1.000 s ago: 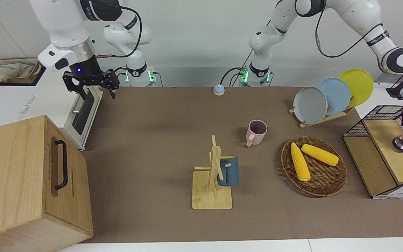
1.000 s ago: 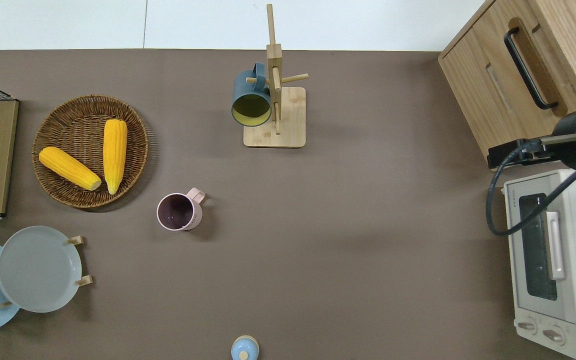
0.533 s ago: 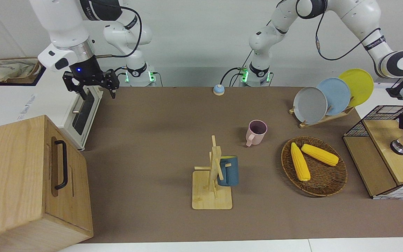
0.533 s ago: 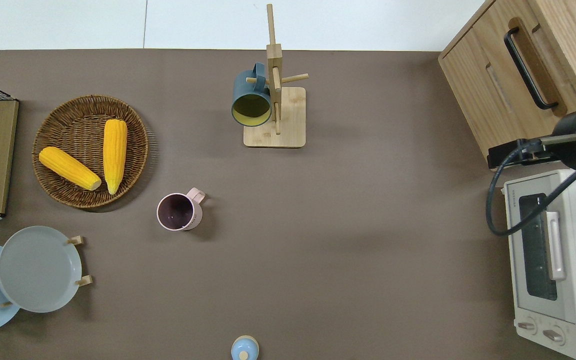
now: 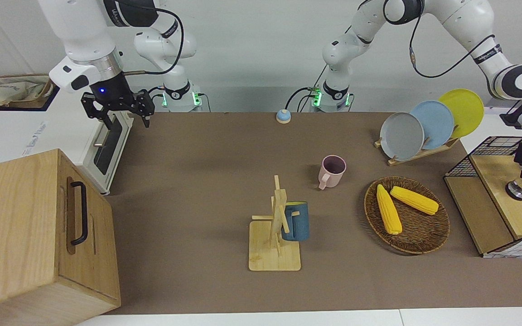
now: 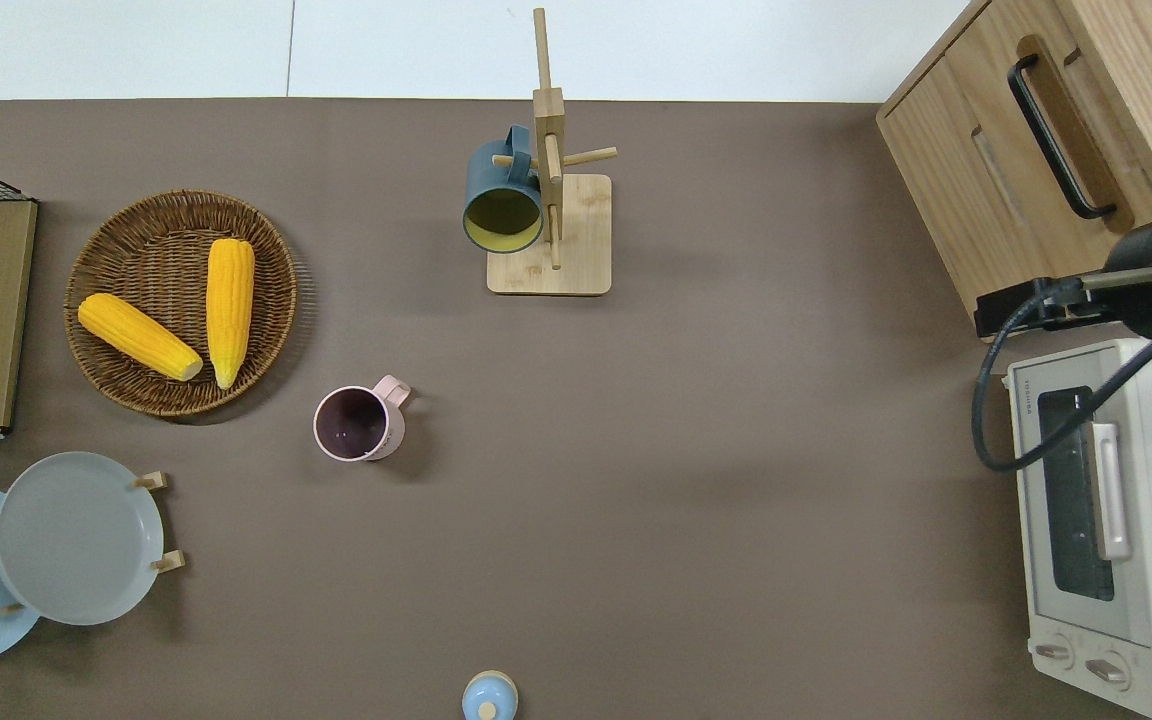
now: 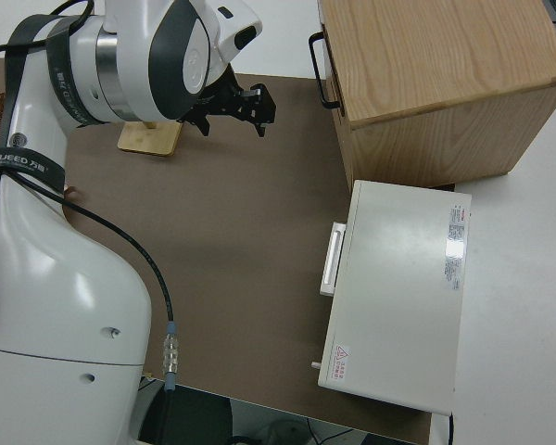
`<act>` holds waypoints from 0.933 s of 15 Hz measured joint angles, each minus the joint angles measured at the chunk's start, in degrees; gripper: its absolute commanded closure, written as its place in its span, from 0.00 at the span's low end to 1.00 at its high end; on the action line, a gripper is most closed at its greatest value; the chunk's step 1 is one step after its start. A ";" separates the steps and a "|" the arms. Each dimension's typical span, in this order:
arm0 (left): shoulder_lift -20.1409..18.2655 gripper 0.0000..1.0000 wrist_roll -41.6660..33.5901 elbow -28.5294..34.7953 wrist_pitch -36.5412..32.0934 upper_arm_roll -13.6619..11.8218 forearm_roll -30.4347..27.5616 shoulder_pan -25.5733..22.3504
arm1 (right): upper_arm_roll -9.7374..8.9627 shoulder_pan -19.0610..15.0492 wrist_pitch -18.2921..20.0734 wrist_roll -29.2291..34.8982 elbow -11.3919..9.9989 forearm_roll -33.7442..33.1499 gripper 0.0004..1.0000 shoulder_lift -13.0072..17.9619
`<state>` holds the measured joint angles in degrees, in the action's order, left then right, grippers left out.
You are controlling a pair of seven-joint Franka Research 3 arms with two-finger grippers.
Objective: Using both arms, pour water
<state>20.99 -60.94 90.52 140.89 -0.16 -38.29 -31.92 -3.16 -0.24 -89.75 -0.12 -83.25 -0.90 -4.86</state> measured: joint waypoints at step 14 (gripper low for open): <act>-9.40 0.00 25.34 -4.43 -27.26 0.32 31.49 2.90 | 0.00 0.00 0.00 0.00 0.00 0.00 0.01 0.00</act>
<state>11.59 -35.60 86.09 113.63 0.17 -6.80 -29.02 -3.16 -0.24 -89.75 -0.12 -83.25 -0.90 -4.86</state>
